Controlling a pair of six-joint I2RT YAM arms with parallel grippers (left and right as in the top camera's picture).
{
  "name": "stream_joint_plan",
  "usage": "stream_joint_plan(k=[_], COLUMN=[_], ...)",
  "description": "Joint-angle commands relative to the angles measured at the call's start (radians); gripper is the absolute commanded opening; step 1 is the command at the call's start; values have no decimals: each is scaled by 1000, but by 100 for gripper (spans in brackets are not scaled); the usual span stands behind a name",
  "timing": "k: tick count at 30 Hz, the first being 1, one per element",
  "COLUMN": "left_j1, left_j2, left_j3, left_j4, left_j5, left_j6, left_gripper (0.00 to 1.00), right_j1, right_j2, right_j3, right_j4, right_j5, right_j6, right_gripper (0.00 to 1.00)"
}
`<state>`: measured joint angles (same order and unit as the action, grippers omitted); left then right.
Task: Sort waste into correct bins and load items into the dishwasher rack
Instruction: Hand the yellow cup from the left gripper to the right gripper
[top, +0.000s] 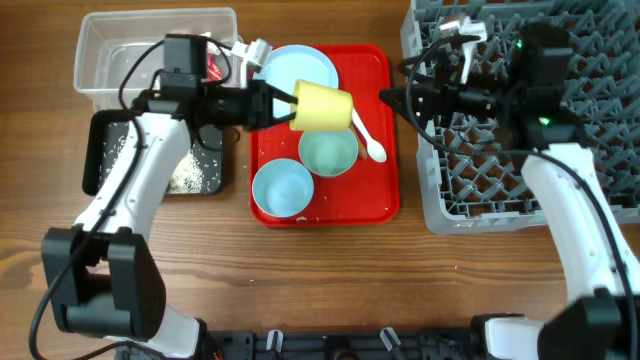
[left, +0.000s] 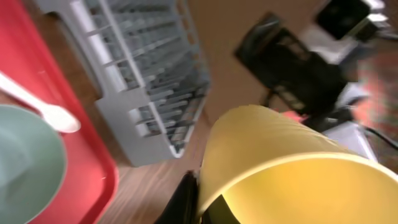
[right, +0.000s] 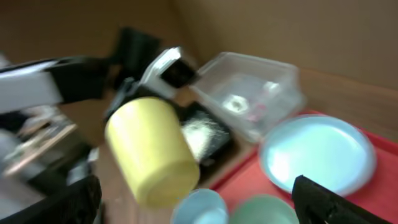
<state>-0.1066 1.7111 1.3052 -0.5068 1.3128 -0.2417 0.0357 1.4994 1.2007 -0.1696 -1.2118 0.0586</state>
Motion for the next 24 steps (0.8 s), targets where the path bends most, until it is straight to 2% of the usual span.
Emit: stream_joint_plan(k=[1, 4, 12, 16, 18, 19, 24], left_j1=[13, 13, 10, 10, 10, 6, -11], left_j2=[-15, -15, -15, -15, -15, -15, -15], left_j3=[14, 14, 14, 14, 14, 14, 14], left_j4=[8, 11, 11, 11, 11, 11, 21], left_j5=[134, 134, 161, 164, 164, 163, 160], left_j6=[-2, -2, -2, -2, -1, 2, 2], left_gripper=[4, 4, 4, 4, 4, 4, 4], right_j1=[21, 57, 223, 265, 270, 270, 270], right_j2=[57, 65, 66, 66, 66, 66, 66], right_j3=[15, 15, 15, 15, 15, 15, 15], right_j4=[35, 42, 53, 68, 81, 92, 124], right_j5=[-250, -238, 20, 71, 70, 70, 60], right_j6=[-4, -14, -2, 24, 24, 36, 67], right_gripper=[100, 100, 100, 99, 95, 89, 73])
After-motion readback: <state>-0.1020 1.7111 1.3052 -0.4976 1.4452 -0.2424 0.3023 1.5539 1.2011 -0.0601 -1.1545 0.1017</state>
